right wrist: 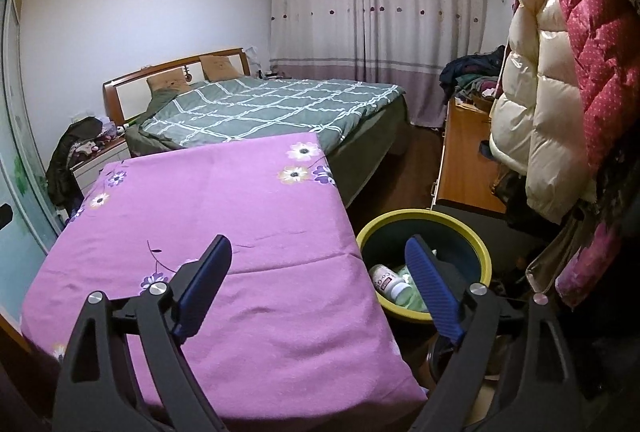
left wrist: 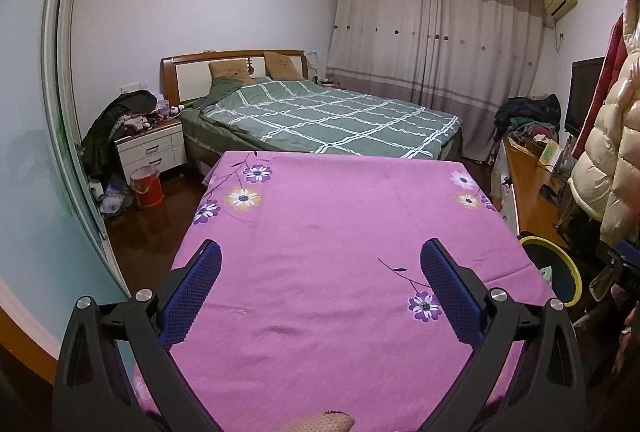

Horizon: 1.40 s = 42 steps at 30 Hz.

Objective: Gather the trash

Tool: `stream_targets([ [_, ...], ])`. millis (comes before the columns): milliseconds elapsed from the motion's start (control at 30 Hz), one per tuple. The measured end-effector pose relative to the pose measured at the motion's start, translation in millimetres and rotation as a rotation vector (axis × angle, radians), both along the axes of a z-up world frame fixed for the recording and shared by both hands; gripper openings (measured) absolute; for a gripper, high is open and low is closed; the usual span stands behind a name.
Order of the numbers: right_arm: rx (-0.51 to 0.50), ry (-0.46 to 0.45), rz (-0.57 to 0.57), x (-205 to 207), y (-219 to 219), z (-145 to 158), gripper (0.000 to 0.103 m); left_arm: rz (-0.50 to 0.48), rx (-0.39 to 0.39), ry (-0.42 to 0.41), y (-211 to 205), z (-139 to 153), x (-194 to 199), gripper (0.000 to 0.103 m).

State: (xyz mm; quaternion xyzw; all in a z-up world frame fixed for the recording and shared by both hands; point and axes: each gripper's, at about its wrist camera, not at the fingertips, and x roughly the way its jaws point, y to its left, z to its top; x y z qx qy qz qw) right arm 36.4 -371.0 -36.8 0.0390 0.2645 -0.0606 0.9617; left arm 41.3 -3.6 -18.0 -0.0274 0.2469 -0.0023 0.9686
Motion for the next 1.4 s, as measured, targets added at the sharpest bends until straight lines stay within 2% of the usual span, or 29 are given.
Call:
stream_targets([
  [1400,0.024,0.021,0.012,6.3,1.4,-7.1,0.085,-0.005,0.007,0.036,-1.0,-3.7,14.6,0.098],
])
